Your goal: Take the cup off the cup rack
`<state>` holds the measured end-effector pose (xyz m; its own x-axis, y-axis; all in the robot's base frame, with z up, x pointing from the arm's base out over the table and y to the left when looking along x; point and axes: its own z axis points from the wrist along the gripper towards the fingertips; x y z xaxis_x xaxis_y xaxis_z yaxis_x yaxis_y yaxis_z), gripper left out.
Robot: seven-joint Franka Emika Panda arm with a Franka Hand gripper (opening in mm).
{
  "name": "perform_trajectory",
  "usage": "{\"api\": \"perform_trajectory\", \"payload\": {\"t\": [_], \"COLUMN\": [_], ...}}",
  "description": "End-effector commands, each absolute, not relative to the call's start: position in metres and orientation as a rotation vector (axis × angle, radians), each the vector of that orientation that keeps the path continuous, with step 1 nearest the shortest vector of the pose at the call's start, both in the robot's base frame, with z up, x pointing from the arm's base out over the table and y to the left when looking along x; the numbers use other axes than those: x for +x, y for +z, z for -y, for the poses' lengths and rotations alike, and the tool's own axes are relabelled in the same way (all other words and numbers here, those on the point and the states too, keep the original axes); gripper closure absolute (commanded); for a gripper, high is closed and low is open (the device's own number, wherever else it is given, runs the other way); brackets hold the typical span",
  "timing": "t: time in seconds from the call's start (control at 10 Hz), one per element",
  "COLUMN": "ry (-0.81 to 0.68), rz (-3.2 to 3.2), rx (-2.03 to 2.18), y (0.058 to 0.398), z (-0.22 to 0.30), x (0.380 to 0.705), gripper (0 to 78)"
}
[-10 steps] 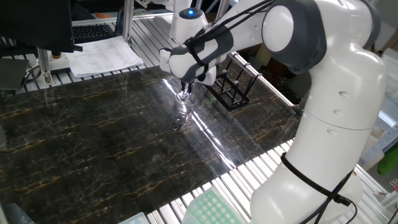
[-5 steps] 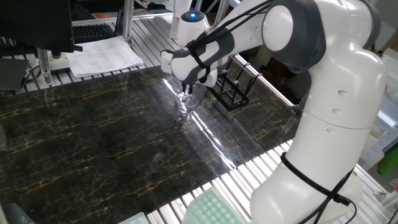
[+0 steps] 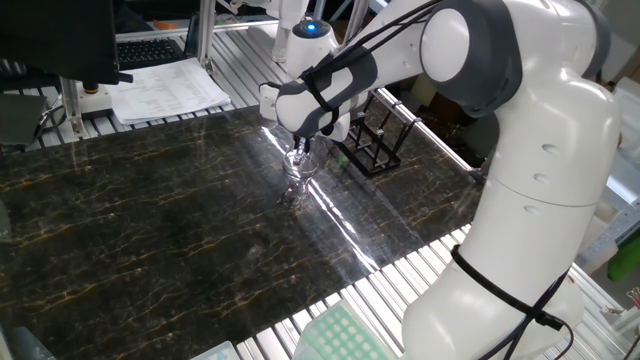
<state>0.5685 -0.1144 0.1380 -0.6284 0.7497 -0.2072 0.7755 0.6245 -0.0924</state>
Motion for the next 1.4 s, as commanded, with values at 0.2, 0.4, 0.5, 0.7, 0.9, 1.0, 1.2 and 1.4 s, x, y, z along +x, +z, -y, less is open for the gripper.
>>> {"api": "perform_trajectory", "payload": {"t": [0.2,0.4,0.5,0.7,0.9,1.0,1.2,1.4], "ry": [-0.254,-0.255,-0.256,-0.261,-0.264,-0.265,-0.267,-0.274], "rz": [-2.722,-2.723,-2.723,-2.731,-2.727,-2.726,-2.723,-2.717], "rx": [1.265,1.265,1.266,1.264,1.269,1.27,1.273,1.28], "y": [0.1381,0.1379,0.1378,0.1377,0.1373,0.137,0.1362,0.1355], "z": [0.116,0.116,0.116,0.1161,0.1163,0.1163,0.1164,0.1165], "x": [0.5686,0.5683,0.5682,0.5683,0.5685,0.5685,0.5685,0.5687], "gripper": [76.4,76.4,76.4,76.4,76.4,76.4,76.4,76.4]}}
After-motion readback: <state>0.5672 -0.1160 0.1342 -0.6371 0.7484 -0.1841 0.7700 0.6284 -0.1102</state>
